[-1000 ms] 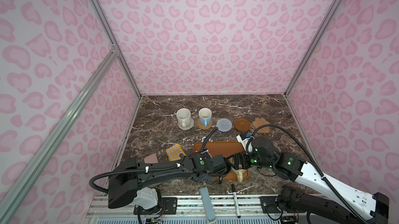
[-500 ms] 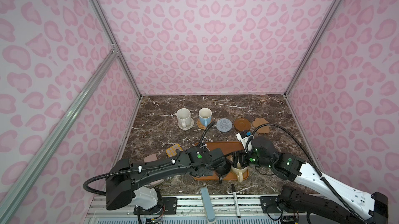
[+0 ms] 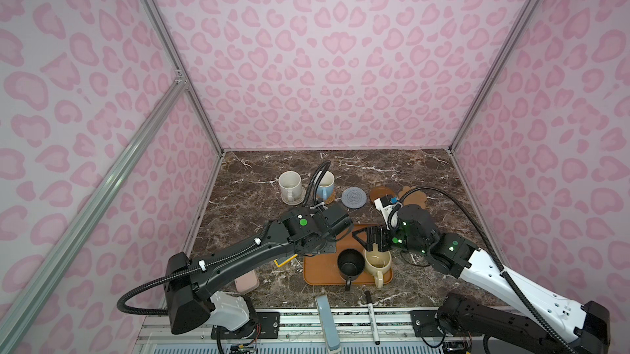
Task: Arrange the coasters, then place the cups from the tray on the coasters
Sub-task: 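Lift the lavender mug with the left gripper toward the grey knitted coaster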
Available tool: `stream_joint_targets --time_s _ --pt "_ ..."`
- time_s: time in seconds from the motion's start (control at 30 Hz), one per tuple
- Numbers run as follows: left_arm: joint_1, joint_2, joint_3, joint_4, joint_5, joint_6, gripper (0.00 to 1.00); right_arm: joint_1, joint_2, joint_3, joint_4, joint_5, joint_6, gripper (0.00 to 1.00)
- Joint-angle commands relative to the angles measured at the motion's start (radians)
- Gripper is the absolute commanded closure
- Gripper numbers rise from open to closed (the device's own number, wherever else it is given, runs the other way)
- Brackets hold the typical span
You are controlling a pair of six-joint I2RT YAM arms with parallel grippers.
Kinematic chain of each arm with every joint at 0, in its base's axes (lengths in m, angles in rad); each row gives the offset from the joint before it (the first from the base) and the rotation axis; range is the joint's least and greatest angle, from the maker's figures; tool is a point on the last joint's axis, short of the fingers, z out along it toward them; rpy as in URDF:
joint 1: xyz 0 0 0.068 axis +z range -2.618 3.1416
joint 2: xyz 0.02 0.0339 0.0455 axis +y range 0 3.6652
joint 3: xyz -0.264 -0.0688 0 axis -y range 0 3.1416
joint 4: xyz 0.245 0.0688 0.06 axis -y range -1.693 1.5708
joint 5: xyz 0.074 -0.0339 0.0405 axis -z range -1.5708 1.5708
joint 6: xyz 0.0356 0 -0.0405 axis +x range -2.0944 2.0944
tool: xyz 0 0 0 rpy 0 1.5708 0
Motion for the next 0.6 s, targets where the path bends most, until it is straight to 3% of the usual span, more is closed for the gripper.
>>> stream_joint_targets --time_s 0.0,0.23,0.4,0.57 --pt "0.023 0.044 0.088 0.009 -0.022 0.08 1.0 -0.053 0.016 0.02 -0.004 -0.021 -0.015 0.02" --pt "0.095 0.165 0.273 0.026 0.03 0.172 1.0 -0.183 0.022 0.042 -0.017 -0.094 -0.054 0.03" --pt "0.122 0.281 0.42 -0.002 0.042 0.207 1.0 -0.288 0.036 0.057 -0.083 -0.077 -0.061 0.03" --pt "0.156 0.364 0.476 0.037 0.077 0.217 1.0 -0.366 0.038 0.041 -0.068 -0.123 -0.061 0.03"
